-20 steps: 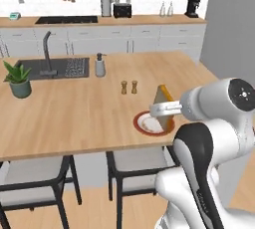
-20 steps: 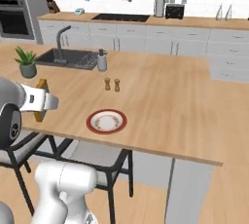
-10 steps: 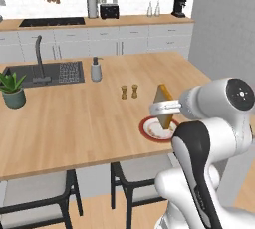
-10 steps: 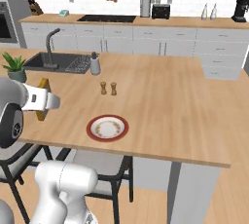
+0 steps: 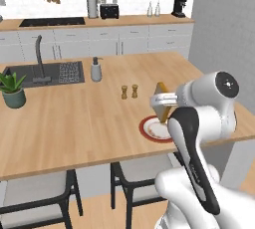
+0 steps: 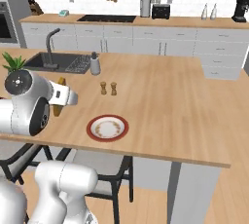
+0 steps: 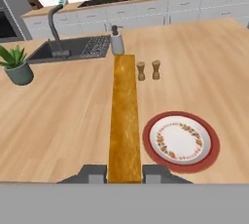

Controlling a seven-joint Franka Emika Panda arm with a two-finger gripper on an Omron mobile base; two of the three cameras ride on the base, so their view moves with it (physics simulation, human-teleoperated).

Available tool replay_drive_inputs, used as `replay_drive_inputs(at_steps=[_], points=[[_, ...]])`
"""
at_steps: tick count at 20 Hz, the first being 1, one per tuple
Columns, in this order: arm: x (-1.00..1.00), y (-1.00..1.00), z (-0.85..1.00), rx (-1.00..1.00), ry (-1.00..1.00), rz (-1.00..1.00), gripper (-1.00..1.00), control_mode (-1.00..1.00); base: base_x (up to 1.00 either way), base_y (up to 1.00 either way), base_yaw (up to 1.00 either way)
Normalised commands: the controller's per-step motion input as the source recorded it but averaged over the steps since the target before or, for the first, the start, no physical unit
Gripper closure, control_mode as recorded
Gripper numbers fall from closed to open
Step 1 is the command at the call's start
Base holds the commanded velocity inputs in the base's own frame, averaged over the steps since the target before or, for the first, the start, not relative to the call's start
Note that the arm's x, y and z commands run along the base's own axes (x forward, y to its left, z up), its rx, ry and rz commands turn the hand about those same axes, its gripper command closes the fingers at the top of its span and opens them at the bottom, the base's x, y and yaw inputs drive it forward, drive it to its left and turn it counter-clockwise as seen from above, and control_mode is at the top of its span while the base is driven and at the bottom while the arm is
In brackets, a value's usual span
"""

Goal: Start the toaster. Once the lever pops up, take the bread to the plate on the dining counter.

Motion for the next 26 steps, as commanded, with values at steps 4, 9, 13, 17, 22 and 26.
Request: replay_drive_inputs(at_steps=[4,9,13,17,22,26], points=[[0.75,-0.44,-0.4,0.05,0.06,0.09,1.0,-1.0,0.0,0.0,0.0],[0.51,-0.62,-0.24,0.09,0.04,0.14,1.0,-1.0,0.0,0.0,0.0],[0.49,-0.52,-0.17,0.05,0.1,0.11,1.0,-1.0,0.0,0.0,0.0],[0.26,-0.17,-0.19,0.07,0.24,0.0,1.0,-1.0,0.0,0.0,0.0],[0.03,0.01,-0.48,0.05,0.28,0.0,1.0,-1.0,0.0,0.0,0.0],[0.02,0.0,-0.41,0.1,0.22,0.0,1.0,-1.0,0.0,0.0,0.0]])
